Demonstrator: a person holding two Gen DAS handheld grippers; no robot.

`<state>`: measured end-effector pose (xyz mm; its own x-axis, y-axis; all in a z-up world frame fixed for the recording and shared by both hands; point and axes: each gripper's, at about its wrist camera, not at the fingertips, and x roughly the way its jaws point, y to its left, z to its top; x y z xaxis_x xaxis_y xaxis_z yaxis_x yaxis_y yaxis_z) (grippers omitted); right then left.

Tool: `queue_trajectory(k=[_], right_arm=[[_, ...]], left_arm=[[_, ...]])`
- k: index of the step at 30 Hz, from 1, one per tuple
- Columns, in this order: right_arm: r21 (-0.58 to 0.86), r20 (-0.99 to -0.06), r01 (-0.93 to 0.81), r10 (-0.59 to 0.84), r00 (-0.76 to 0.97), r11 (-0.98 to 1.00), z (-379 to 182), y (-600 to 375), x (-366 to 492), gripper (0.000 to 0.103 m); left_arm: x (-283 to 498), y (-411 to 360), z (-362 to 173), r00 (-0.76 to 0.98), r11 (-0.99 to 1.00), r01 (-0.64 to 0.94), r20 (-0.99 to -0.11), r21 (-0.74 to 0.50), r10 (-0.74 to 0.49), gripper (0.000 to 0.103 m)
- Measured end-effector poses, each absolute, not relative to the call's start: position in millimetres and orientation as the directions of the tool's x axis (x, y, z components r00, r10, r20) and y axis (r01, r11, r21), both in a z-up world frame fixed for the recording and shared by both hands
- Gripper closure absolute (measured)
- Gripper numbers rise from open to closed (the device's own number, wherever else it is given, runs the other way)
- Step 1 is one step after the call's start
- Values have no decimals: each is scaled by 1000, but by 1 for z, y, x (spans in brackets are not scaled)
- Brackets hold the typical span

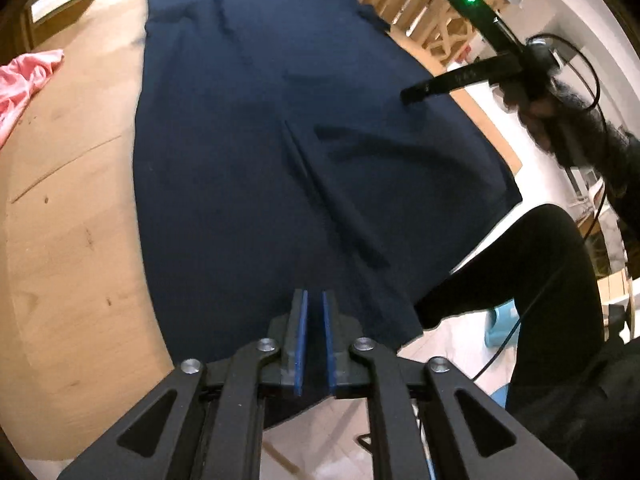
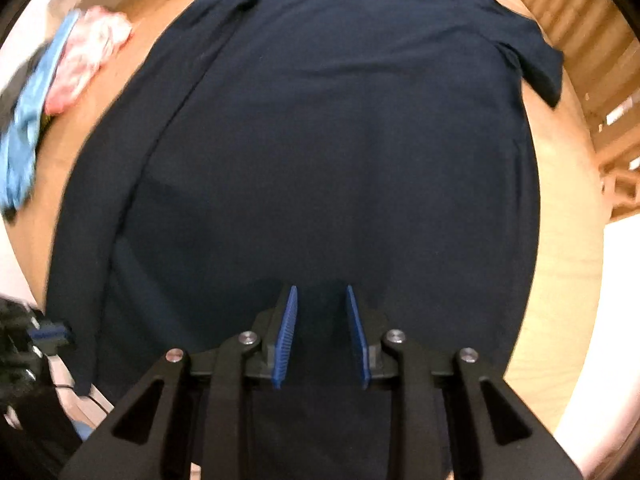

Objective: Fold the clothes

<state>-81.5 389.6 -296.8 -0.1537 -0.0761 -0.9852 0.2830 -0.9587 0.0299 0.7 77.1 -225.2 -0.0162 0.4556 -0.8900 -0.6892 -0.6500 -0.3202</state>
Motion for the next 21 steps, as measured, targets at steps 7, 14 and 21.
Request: queue_trajectory(k=[7, 14, 21], right_arm=[[95, -964, 302, -164, -210, -949, -281, 370, -84, 77], [13, -973, 377, -98, -209, -926, -287, 337, -73, 62], [45, -965, 385, -140, -223, -922, -266, 348, -53, 55]], left_arm=[[-33, 78, -205, -74, -682, -669, -886, -296, 457, 95], [-81, 94, -222, -119, -721, -657, -915, -219, 387, 95], [-72, 94, -212, -118, -704, -680, -917, -204, 380, 93]])
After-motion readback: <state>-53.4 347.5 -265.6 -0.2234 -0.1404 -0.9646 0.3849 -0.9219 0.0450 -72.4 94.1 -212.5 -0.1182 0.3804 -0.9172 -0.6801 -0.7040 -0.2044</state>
